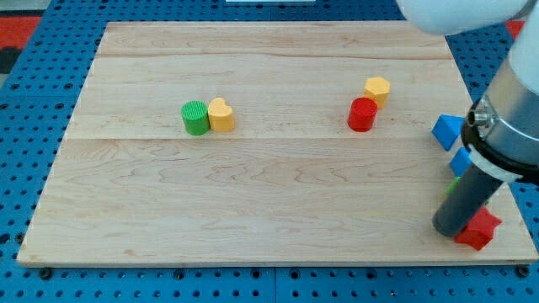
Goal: Push the red star towards the bottom right of the board
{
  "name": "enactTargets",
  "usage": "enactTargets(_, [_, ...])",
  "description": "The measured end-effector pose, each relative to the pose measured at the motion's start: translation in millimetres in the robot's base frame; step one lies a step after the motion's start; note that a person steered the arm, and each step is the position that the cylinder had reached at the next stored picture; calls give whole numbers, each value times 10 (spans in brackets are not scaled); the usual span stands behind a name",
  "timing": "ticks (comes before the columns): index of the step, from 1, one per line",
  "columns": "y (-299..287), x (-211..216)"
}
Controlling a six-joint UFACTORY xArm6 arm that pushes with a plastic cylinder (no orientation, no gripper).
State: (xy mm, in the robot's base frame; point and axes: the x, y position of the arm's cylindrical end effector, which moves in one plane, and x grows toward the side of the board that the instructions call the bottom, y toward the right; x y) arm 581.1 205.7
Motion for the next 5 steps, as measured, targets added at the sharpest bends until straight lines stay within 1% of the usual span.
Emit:
enactTargets(1, [145,0])
enactTargets(2, [164,48])
enactTargets(3, [3,45])
enactTargets(5, [-318,-244])
